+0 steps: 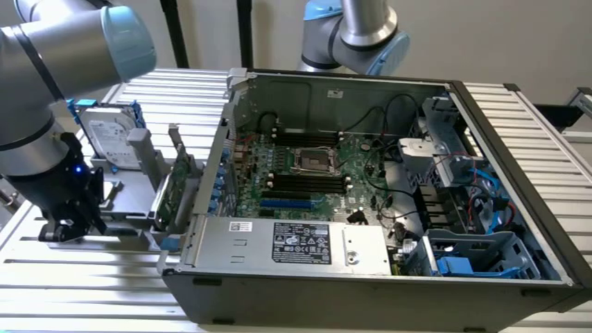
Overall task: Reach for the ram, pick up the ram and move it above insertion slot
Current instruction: 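Pick up the ram and move it above insertion slot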
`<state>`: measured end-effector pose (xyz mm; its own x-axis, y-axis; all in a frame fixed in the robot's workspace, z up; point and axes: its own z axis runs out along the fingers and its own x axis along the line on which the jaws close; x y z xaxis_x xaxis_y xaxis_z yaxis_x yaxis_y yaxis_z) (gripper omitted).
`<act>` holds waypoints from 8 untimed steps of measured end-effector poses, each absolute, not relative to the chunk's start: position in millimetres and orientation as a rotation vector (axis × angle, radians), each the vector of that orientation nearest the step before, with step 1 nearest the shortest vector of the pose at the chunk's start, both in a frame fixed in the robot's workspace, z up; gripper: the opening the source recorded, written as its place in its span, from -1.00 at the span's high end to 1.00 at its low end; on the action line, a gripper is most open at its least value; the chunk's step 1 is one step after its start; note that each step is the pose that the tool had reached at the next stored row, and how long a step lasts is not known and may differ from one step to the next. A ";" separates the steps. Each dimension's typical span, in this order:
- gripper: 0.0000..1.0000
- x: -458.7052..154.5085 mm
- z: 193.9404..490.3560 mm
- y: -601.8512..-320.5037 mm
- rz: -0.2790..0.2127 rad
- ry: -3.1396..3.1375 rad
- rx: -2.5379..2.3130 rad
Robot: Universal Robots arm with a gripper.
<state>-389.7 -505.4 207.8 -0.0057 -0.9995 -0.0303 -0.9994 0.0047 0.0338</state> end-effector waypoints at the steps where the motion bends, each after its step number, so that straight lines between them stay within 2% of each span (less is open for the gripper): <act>1: 0.73 -389.6 209.8 -505.4 -0.072 -2.225 2.213; 8: 0.73 -389.1 232.9 -505.4 -0.074 -2.224 2.212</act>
